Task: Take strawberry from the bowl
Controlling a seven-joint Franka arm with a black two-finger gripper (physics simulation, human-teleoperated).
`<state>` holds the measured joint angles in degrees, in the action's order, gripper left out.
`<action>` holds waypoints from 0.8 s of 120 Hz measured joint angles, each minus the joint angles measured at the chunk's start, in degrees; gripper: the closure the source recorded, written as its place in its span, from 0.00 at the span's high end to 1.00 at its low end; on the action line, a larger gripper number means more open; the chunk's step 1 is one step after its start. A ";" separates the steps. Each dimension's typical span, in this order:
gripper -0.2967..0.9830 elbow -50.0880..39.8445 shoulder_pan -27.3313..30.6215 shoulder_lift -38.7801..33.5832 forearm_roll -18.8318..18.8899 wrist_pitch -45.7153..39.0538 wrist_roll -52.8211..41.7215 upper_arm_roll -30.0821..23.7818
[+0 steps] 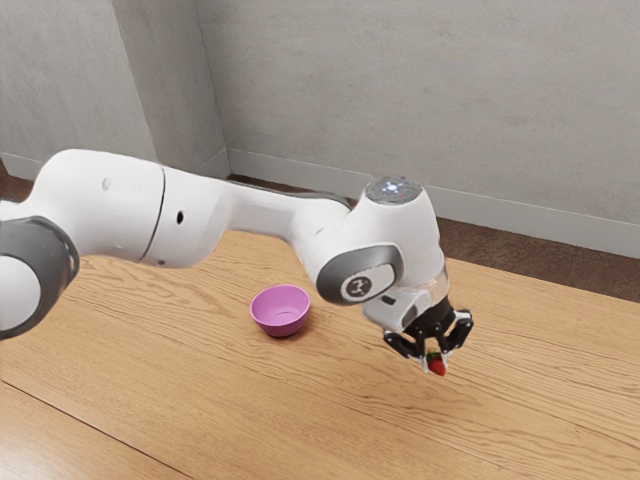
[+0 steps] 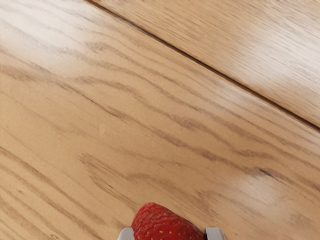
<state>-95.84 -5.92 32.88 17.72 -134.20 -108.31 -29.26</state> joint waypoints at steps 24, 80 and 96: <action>0.52 0.10 -0.66 0.40 0.63 -0.09 2.00 0.10; 0.74 -2.67 12.79 -28.63 -8.70 18.38 16.56 15.04; 0.75 1.80 19.95 -31.60 -12.41 31.31 27.33 18.96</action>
<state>-94.04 14.03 1.28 5.31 -102.90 -80.97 -10.30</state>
